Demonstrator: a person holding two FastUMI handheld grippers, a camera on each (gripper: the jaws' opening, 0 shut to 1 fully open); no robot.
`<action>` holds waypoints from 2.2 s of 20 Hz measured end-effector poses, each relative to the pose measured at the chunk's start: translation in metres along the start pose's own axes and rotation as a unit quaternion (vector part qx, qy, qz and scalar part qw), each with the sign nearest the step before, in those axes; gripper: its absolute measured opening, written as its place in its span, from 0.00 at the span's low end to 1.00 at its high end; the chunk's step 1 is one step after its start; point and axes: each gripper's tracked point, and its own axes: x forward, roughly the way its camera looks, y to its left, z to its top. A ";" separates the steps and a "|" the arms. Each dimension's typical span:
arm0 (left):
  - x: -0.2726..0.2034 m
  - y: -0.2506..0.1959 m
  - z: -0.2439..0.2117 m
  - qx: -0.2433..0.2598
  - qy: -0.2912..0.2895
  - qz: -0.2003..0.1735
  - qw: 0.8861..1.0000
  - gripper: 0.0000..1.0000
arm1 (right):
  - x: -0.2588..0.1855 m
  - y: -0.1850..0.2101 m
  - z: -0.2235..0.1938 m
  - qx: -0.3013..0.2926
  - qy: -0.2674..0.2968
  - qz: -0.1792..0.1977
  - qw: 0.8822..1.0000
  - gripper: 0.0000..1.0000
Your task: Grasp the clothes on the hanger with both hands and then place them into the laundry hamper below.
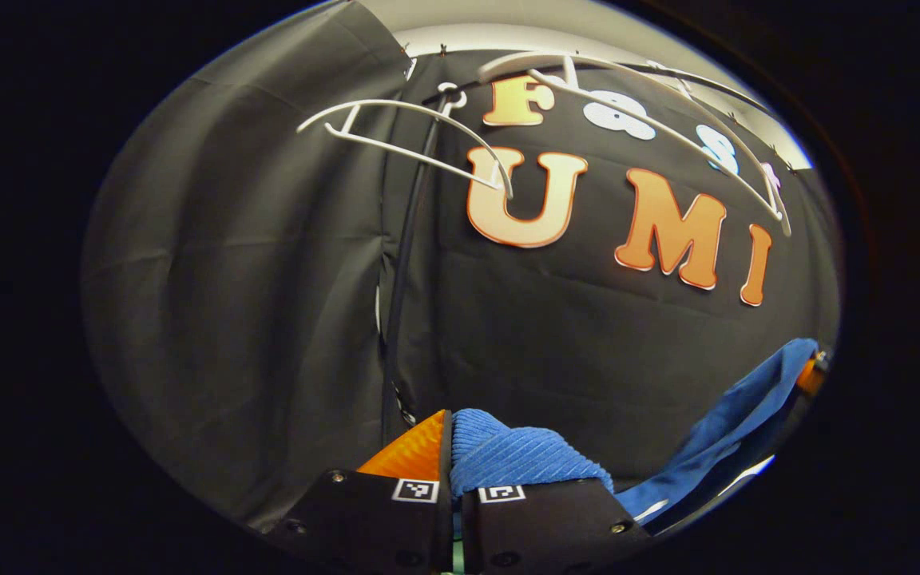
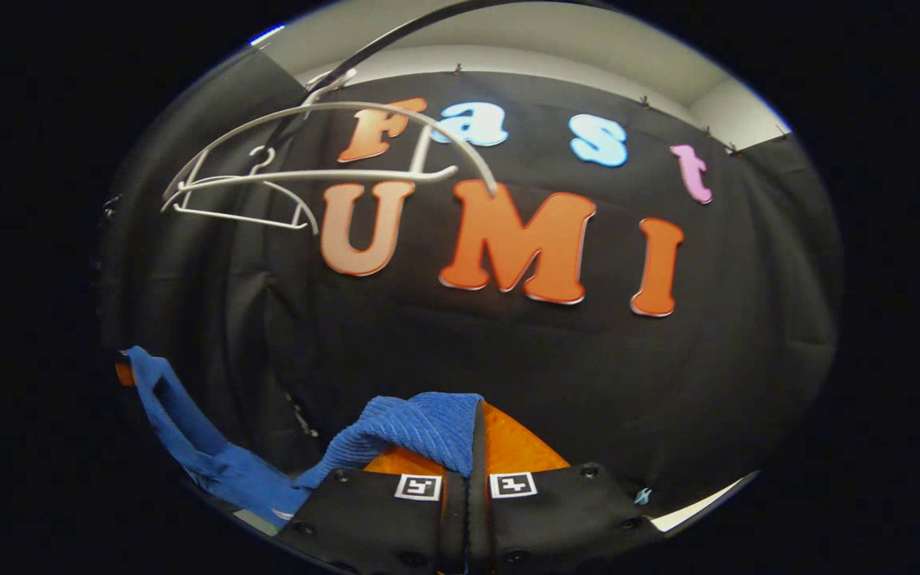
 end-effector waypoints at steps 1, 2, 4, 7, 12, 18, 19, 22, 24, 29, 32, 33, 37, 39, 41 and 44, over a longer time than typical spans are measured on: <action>0.001 -0.017 -0.015 -0.011 0.018 -0.023 1.000 0.06 | 0.004 0.024 -0.022 0.020 0.025 0.028 0.999 0.09; 0.003 -0.034 -0.030 -0.022 0.037 -0.048 0.998 0.06 | 0.010 0.040 -0.047 0.035 0.059 0.046 0.997 0.09; 0.009 -0.064 -0.060 -0.025 0.074 -0.083 0.994 0.06 | 0.013 0.057 -0.102 0.057 0.129 0.053 0.989 0.08; 0.024 -0.092 -0.123 -0.024 0.148 -0.120 0.981 0.06 | 0.021 0.081 -0.180 0.102 0.228 0.078 0.965 0.09; 0.026 -0.089 -0.224 -0.002 0.292 -0.120 0.949 0.09 | 0.007 0.103 -0.280 0.084 0.377 0.065 0.920 0.10; 0.028 -0.081 -0.278 0.017 0.345 -0.122 0.930 0.13 | -0.009 0.102 -0.315 0.079 0.443 0.054 0.891 0.20; 0.027 -0.078 -0.284 0.017 0.357 -0.121 0.926 0.22 | -0.013 0.103 -0.322 0.083 0.454 0.055 0.885 0.22; 0.017 -0.067 -0.296 0.024 0.378 -0.112 0.919 0.45 | -0.011 0.108 -0.332 0.094 0.464 0.062 0.879 0.45; 0.019 -0.051 -0.298 0.048 0.387 -0.077 0.918 0.70 | -0.010 0.101 -0.341 0.076 0.475 0.053 0.875 0.61; 0.015 -0.030 -0.319 0.042 0.412 -0.031 0.910 0.96 | -0.040 0.128 -0.362 0.100 0.519 0.073 0.846 0.85; 0.013 -0.030 -0.304 0.031 0.389 -0.038 0.920 0.96 | -0.036 0.114 -0.357 0.072 0.505 0.085 0.856 0.88; 0.010 -0.033 -0.295 0.027 0.380 -0.040 0.924 0.96 | -0.041 0.117 -0.352 0.071 0.499 0.090 0.859 0.98; 0.006 -0.048 -0.253 -0.001 0.323 -0.026 0.946 0.95 | -0.035 0.107 -0.314 0.072 0.449 0.104 0.885 0.98; -0.001 -0.049 -0.227 -0.019 0.286 -0.013 0.958 0.95 | -0.032 0.098 -0.287 0.073 0.411 0.107 0.902 0.98; -0.004 -0.049 -0.195 -0.031 0.243 -0.009 0.969 0.96 | -0.033 0.086 -0.250 0.070 0.372 0.098 0.920 0.98; -0.013 -0.049 -0.150 -0.013 0.182 -0.012 0.983 0.96 | -0.042 0.081 -0.200 0.085 0.318 0.085 0.940 0.99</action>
